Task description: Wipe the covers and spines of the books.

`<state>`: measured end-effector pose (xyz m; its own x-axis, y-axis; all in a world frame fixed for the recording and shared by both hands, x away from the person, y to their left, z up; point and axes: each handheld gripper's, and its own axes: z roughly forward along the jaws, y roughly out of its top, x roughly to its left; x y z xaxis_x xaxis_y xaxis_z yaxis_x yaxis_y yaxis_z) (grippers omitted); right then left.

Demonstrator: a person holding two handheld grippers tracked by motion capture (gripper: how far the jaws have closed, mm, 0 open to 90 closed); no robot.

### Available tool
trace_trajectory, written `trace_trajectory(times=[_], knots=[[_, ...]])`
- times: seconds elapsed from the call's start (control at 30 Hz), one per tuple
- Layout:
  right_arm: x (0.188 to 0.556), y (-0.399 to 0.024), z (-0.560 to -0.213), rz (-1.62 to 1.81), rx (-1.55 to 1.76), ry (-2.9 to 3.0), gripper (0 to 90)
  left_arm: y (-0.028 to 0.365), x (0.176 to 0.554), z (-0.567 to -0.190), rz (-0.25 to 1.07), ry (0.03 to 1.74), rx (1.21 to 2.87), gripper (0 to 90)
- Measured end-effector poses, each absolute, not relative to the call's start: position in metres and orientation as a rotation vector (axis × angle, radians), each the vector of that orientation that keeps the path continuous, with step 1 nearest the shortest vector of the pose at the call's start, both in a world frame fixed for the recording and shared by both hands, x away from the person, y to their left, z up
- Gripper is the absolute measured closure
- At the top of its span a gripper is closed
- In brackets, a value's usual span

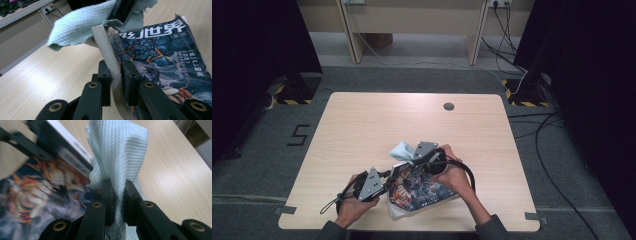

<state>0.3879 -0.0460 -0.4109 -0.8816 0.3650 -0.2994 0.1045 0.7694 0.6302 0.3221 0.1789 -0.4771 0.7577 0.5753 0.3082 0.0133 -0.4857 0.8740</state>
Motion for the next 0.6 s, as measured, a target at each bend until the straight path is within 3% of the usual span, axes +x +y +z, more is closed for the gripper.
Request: trace_trajectory(times=[0.33, 0.6], knots=[[0.354, -0.015, -0.394, 0.941, 0.203, 2.528, 81.4, 0.178, 0.322, -0.477, 0.73, 0.446, 1.977, 78.6], [0.367, -0.025, -0.4, 0.888, 0.276, 2.536, 81.5, 0.178, 0.322, -0.477, 0.727, 0.447, 1.969, 78.5]])
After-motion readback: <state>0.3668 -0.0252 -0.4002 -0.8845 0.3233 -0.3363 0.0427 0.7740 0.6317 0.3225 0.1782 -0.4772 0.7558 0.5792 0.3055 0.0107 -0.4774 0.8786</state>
